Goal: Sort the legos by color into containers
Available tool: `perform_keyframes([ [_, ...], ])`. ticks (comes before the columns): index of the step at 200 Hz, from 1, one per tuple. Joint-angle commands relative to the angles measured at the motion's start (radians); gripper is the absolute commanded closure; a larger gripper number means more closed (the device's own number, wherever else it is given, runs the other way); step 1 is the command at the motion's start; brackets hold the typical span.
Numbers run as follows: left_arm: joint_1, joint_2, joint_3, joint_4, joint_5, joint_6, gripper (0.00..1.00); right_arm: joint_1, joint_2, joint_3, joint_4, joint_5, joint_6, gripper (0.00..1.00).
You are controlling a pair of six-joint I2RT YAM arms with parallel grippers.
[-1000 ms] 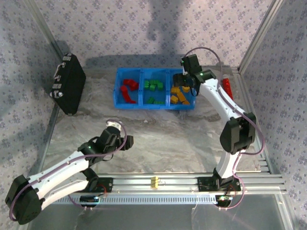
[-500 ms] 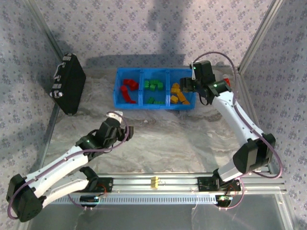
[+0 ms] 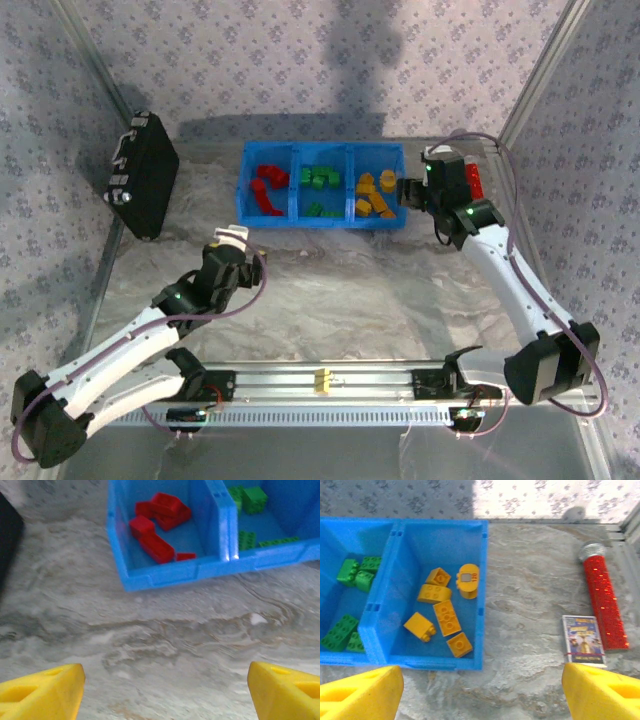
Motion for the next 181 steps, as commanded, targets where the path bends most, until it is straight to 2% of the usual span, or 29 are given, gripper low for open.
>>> perform_keyframes([
  [1, 0.000, -0.022, -0.021, 0.055, -0.148, 0.094, 0.15, -0.008, -0.068, -0.091, 0.073, 0.108, 0.020, 0.15],
  [25, 0.011, -0.022, -0.058, 0.125, -0.216, 0.166, 0.12, -0.013, -0.162, -0.227, 0.181, 0.093, -0.018, 0.12],
  [29, 0.010, -0.025, -0.071, 0.149, -0.228, 0.186, 0.11, -0.013, -0.179, -0.250, 0.200, 0.091, -0.028, 0.03],
  [33, 0.010, -0.027, -0.085, 0.175, -0.248, 0.198, 0.10, -0.013, -0.194, -0.273, 0.218, 0.088, -0.035, 0.01],
  [51, 0.023, -0.048, -0.127, 0.239, -0.304, 0.223, 0.00, -0.015, -0.237, -0.340, 0.254, 0.114, -0.036, 0.01],
  [84, 0.081, -0.064, -0.163, 0.242, -0.339, 0.223, 0.00, -0.012, -0.258, -0.405, 0.250, 0.210, -0.045, 0.01],
  [106, 0.094, -0.074, -0.201, 0.279, -0.377, 0.232, 0.00, -0.016, -0.282, -0.470, 0.262, 0.291, 0.024, 0.01],
  [138, 0.110, -0.089, -0.260, 0.347, -0.393, 0.263, 0.00, -0.016, -0.362, -0.626, 0.359, 0.339, 0.004, 0.01],
  [157, 0.126, -0.084, -0.281, 0.371, -0.398, 0.268, 0.00, -0.006, -0.385, -0.740, 0.436, 0.466, -0.022, 0.01],
  [181, 0.143, -0.075, -0.310, 0.405, -0.419, 0.257, 0.00, -0.008, -0.405, -0.836, 0.467, 0.519, -0.016, 0.01],
])
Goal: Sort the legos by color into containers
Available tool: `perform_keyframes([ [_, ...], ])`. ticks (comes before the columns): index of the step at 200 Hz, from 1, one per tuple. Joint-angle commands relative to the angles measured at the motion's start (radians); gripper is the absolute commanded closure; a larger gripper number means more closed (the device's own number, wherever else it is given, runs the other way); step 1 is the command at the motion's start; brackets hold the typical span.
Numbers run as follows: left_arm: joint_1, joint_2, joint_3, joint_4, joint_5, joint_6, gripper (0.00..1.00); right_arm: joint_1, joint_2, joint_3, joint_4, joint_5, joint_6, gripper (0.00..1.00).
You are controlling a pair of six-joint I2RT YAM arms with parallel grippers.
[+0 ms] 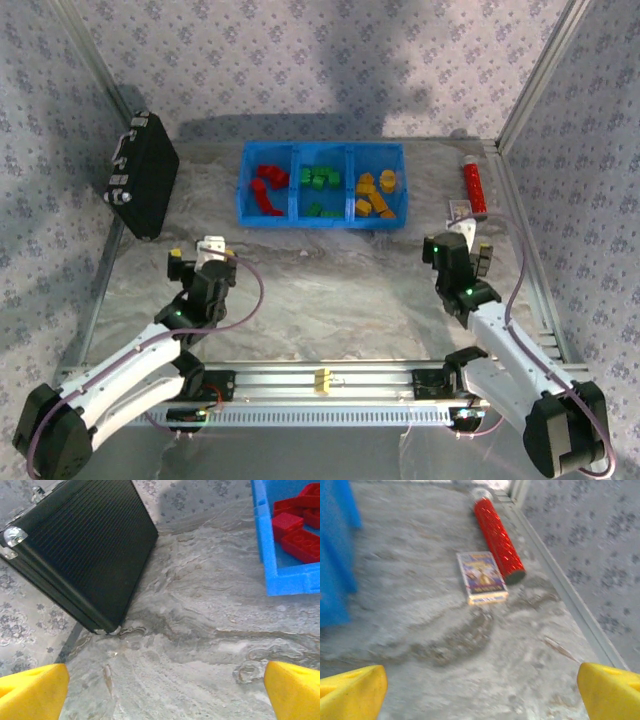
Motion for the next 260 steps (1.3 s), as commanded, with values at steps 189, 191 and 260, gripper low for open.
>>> perform_keyframes([
  [189, 0.360, 0.023, -0.217, 0.481, 0.204, -0.027, 0.00, -0.223, 0.043, -0.251, 0.498, -0.132, -0.014, 0.01],
  [191, 0.362, 0.032, -0.219, 0.496, 0.209, -0.027, 0.00, -0.226, 0.054, -0.246, 0.497, -0.137, -0.012, 0.01],
  [260, 0.427, 0.248, -0.225, 0.774, 0.293, -0.016, 0.00, -0.242, 0.306, -0.220, 0.805, -0.130, -0.036, 0.01],
])
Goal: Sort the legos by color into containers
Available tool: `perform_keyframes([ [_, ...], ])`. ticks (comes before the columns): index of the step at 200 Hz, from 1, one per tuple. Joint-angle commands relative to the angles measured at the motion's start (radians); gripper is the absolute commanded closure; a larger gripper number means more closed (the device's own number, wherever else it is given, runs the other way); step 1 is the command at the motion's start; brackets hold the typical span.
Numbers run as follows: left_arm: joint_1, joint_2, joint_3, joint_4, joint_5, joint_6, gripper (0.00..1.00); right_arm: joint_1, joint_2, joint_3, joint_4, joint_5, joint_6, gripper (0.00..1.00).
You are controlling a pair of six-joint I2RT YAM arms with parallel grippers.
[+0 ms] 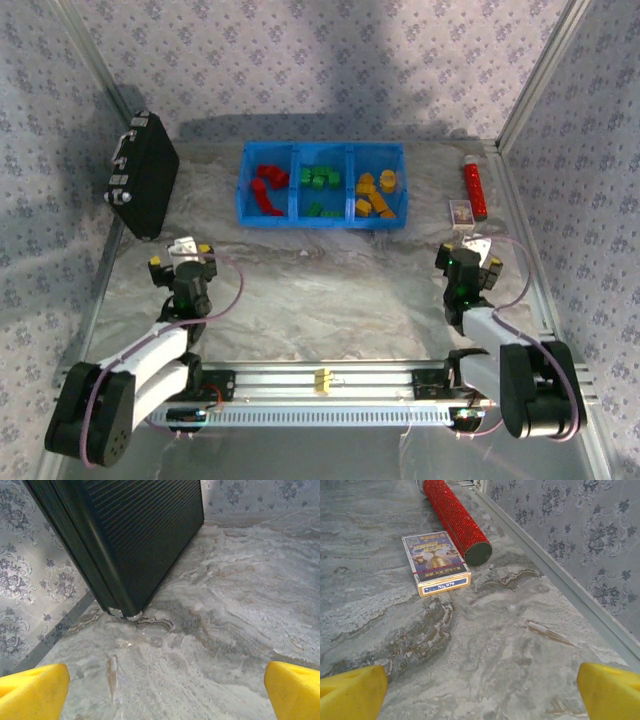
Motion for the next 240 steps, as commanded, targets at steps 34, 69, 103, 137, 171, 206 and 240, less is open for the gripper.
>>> perform_keyframes([
  [34, 0.065, 0.101, -0.013, 0.250, 0.098, -0.018, 0.00, -0.011, 0.183, 0.076, 0.230, -0.024, -0.026, 0.01],
  [69, 0.076, 0.171, 0.012, 0.292, 0.114, -0.015, 0.00, 0.001, 0.325, 0.121, 0.332, -0.097, -0.097, 0.01],
  [103, 0.081, 0.256, 0.037, 0.357, 0.141, 0.002, 0.00, -0.005, 0.341, 0.124, 0.352, -0.155, -0.134, 0.01],
  [137, 0.082, 0.328, 0.059, 0.423, 0.175, 0.027, 0.00, -0.011, 0.446, 0.135, 0.443, -0.225, -0.185, 0.01],
  [171, 0.103, 0.568, 0.045, 0.722, 0.236, 0.066, 0.00, -0.022, 0.414, 0.151, 0.360, -0.246, -0.170, 0.01],
  [206, 0.096, 0.568, 0.052, 0.675, 0.339, 0.096, 0.00, -0.021, 0.416, 0.150, 0.367, -0.244, -0.172, 0.01],
  [240, 0.106, 0.596, 0.062, 0.667, 0.407, 0.111, 0.00, -0.045, 0.418, 0.171, 0.327, -0.281, -0.156, 0.01],
])
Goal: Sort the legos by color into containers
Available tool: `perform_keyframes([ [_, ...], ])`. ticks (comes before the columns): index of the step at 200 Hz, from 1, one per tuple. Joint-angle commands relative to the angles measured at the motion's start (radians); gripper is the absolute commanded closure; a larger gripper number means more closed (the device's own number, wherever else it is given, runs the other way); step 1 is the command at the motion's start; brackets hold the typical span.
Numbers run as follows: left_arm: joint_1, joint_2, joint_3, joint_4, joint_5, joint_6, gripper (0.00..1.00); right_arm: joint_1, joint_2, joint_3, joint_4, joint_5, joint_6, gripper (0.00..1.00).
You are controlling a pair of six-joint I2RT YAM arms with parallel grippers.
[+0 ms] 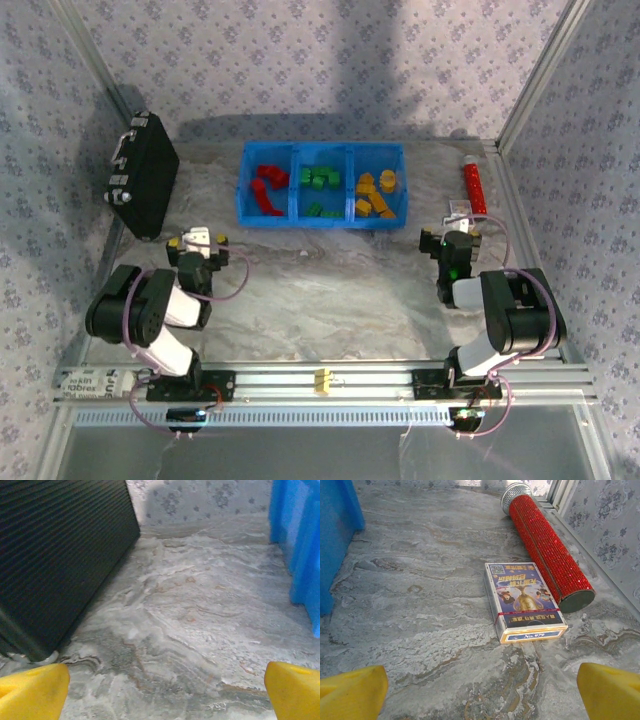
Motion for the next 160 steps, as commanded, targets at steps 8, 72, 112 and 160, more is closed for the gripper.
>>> perform_keyframes([
  [8, 0.018, -0.023, 0.027, 0.007, 0.098, 0.015, 0.00, -0.038, -0.001, 0.042, -0.042, -0.060, 0.010, 0.01],
  [72, 0.106, -0.053, 0.204, -0.360, 0.178, -0.063, 0.00, -0.054, -0.003, 0.049, -0.058, -0.091, 0.018, 0.01],
  [112, 0.167, -0.055, 0.237, -0.432, 0.265, -0.113, 0.00, -0.053, -0.003, 0.047, -0.053, -0.087, 0.018, 0.01],
  [160, 0.168, -0.063, 0.186, -0.353, 0.193, -0.146, 0.00, -0.053, -0.003, 0.046, -0.053, -0.087, 0.019, 0.01],
])
